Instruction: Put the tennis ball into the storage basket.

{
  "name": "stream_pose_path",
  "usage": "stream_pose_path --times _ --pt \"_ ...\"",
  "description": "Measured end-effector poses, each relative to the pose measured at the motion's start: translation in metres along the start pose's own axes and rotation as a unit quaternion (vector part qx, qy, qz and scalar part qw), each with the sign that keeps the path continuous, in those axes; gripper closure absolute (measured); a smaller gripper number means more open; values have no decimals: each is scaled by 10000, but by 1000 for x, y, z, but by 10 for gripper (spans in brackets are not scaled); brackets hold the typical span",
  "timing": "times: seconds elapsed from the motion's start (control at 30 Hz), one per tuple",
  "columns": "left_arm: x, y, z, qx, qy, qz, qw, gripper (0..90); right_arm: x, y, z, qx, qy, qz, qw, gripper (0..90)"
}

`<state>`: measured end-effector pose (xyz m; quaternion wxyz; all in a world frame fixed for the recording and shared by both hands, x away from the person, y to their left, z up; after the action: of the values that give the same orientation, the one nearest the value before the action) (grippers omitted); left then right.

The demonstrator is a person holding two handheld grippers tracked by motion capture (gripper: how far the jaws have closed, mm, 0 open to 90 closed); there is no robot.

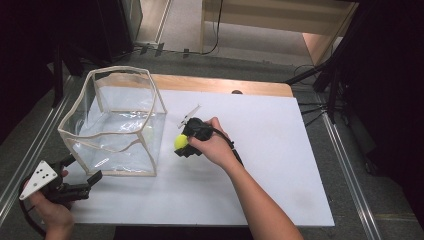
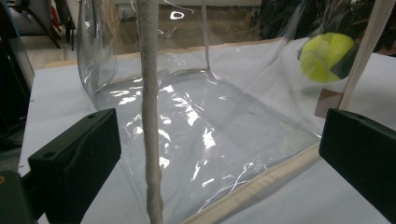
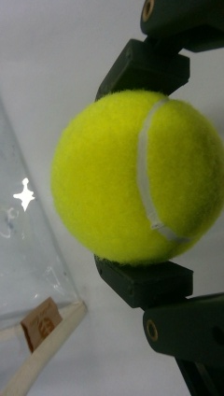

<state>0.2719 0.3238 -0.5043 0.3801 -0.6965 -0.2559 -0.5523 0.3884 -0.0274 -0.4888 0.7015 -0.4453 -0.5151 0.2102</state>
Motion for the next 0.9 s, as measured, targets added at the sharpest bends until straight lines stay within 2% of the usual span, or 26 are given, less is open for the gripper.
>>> stream_pose_path --times 0.07,0.17,0.23,0.4,0.67,0.9 --pt "0 0 0 -2 -1 1 10000 0 5 1 5 61 -143 -44 9999 241" --pt "0 0 0 -5 3 4 10000 0 7 0 9 146 -132 -66 9998 241" --pt "0 0 0 -4 -6 -1 10000 0 11 0 11 223 -212 -110 9995 241" --pt "0 0 0 -3 -1 2 10000 0 16 -4 17 247 -256 -160 9992 241" --pt "0 0 0 -14 -4 5 10000 0 24 -15 21 353 -272 -149 9989 240" --pt "0 0 0 -19 -3 9 10000 0 31 -29 24 361 -400 -232 9983 240"
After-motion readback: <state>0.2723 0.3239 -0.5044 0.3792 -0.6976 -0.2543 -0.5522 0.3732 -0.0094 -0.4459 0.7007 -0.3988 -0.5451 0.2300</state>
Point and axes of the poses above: each handheld gripper's, and its own axes: y roughly forward along the jaws, x roughly out of its top, z roughly to its left, the point moved 4 cm from there along y, roughly forward along the jaws, and after that the axes turned 4 degrees about -y, right-handed, at the moved point
